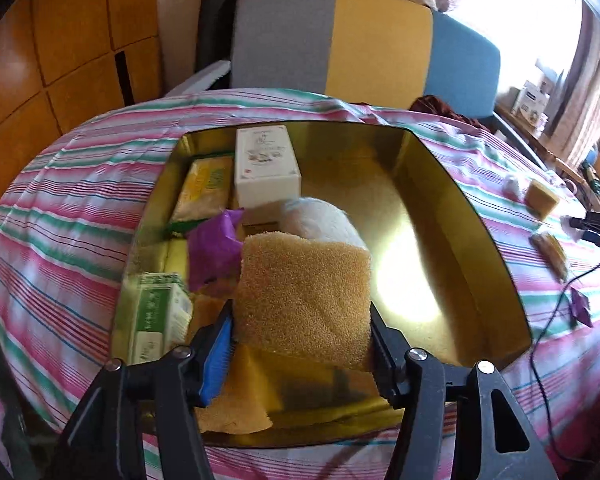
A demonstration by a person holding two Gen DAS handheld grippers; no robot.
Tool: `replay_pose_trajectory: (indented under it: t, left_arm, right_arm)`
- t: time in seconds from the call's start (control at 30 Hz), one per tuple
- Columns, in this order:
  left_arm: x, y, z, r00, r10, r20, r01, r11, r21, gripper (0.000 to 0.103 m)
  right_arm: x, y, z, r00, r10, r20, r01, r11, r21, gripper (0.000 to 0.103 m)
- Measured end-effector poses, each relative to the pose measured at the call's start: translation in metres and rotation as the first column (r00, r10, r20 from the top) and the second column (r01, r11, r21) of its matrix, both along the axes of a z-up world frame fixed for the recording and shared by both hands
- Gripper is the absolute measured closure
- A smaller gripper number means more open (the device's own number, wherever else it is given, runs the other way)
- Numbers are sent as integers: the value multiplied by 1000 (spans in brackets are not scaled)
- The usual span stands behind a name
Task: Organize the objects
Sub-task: 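Lower the sponge cake into the gold tray and open the left tool, then carry the plastic-wrapped bundle into the gold tray and release it with the right tool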
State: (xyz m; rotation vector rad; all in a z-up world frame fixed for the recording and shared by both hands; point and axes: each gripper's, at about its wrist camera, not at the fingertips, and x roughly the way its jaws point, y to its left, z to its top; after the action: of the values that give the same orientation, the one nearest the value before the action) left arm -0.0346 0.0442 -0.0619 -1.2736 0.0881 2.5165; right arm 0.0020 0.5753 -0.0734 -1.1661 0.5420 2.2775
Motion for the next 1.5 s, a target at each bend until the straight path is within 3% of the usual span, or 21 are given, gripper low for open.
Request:
replay_pose_trajectory:
  t: [0.1, 0.17, 0.33, 0.5, 0.7, 0.8, 0.93, 1.07, 1.2, 1.4, 1.5]
  left_arm:
    - [8, 7, 7, 998, -56, -1, 56, 998, 28, 40]
    - [8, 14, 3, 995, -94, 21, 94, 996, -8, 36]
    - [1, 8, -11, 996, -46, 76, 47, 999, -9, 36]
    - [3, 8, -12, 998, -31, 62, 31, 1000, 2, 36]
    - [5, -2, 9, 1000, -6, -1, 6, 997, 77, 35]
    - [6, -8, 24, 999, 2, -42, 2, 994, 106, 34]
    - [4, -22, 38, 995, 43, -94, -31, 993, 118, 32]
    - [1, -35, 44, 989, 89, -118, -76, 990, 117, 32]
    - [1, -48, 47, 984, 115, -133, -98, 987, 129, 31]
    - [3, -66, 45, 979, 147, -144, -129, 984, 127, 31]
    - [6, -74, 44, 974, 157, -160, -140, 984, 114, 30]
  right_arm:
    - [2, 1, 1, 1000, -3, -5, 3, 1000, -2, 59]
    - [1, 1, 1, 1000, -3, -5, 3, 1000, -3, 59]
    - [3, 1, 3, 1000, -9, -13, 9, 1000, -4, 59]
    - [5, 3, 4, 1000, -21, -18, 21, 1000, -1, 59]
    - [10, 4, 12, 997, -31, -67, 30, 999, -12, 59]
    - [10, -6, 24, 995, 8, -104, -11, 1000, -29, 59]
    - [1, -55, 54, 975, 186, -125, -185, 983, 13, 59]
    - [-10, -132, 79, 903, 408, -136, -405, 913, 51, 59]
    - [-15, -224, 90, 771, 622, -135, -618, 782, 74, 59]
    - [-13, -352, 62, 549, 836, -16, -832, 548, 88, 59]
    - [-17, -385, 38, 487, 868, 100, -873, 482, 72, 59]
